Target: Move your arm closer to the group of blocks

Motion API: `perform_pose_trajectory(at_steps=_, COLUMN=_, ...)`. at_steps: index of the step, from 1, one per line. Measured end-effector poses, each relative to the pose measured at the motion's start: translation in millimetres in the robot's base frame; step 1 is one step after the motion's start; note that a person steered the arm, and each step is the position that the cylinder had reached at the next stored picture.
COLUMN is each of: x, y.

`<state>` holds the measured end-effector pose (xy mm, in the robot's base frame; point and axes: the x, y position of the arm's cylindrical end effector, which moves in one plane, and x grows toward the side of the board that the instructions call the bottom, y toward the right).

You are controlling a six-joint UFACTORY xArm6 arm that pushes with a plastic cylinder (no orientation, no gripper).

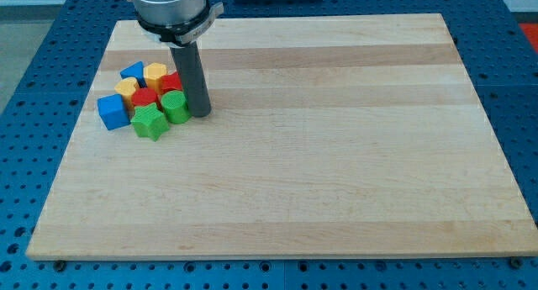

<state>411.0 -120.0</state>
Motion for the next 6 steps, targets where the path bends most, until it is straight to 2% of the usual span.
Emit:
perform_pose_trajectory(at_steps=2, x=6.7, y=22.8)
perform_pose_trajectory(at_steps=3, x=29.4, y=40.9)
perform_pose_trajectory(at_steps=5, x=97.6, y=-32.3)
perform_pose_trajectory(at_steps=6, x=98.9, y=-72.4)
